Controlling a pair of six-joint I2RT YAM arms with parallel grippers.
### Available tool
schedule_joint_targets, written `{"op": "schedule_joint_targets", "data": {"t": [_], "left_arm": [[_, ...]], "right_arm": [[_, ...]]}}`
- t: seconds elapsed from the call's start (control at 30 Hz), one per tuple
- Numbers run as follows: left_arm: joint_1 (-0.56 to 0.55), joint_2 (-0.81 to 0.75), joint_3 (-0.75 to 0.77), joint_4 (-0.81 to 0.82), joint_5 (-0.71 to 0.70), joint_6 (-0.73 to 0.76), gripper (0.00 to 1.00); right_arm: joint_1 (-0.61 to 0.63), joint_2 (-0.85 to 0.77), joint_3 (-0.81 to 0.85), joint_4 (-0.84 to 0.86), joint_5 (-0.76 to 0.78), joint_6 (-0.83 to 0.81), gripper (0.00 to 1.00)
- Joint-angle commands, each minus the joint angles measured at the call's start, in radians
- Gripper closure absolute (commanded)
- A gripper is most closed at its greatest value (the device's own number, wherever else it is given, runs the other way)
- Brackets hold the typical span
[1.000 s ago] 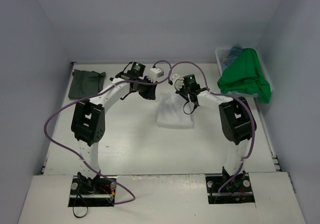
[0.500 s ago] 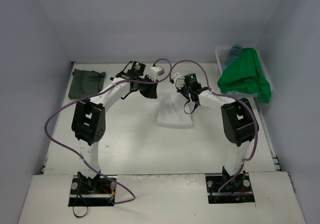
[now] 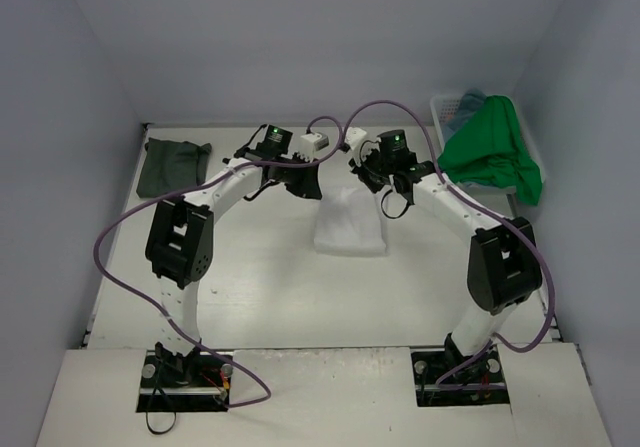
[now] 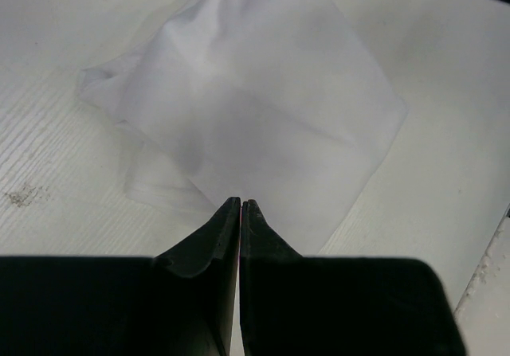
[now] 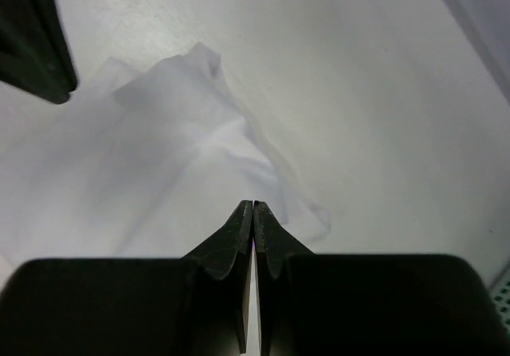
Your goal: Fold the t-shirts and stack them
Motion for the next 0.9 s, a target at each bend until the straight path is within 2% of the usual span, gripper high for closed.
{"op": "schedule_joint_targets", "data": {"t": [0.0, 0.2, 0.37, 0.87], "left_arm": [[0.007, -0.015, 0.027, 0.054, 0.04, -0.022, 1.0], [0.017, -0.009, 0.021, 0.065, 0.04, -0.028, 1.0], [0.02, 0.0, 0.021, 0.065, 0.046, -0.031, 1.0], [-0.005, 0.038, 0.021, 0.107, 0.052, -0.064, 1.0]], "right_arm": [[-0.004, -0.012, 0.013, -0.058, -0.154, 0.019, 1.0], [-0.052, 0.078, -0.013, -0.068, -0.254, 0.027, 1.0], [-0.104, 0.143, -0.024, -0.062, -0.271, 0.008, 1.0], [-0.136, 0.227, -0.069, -0.045, -0.127, -0.01, 1.0]]}}
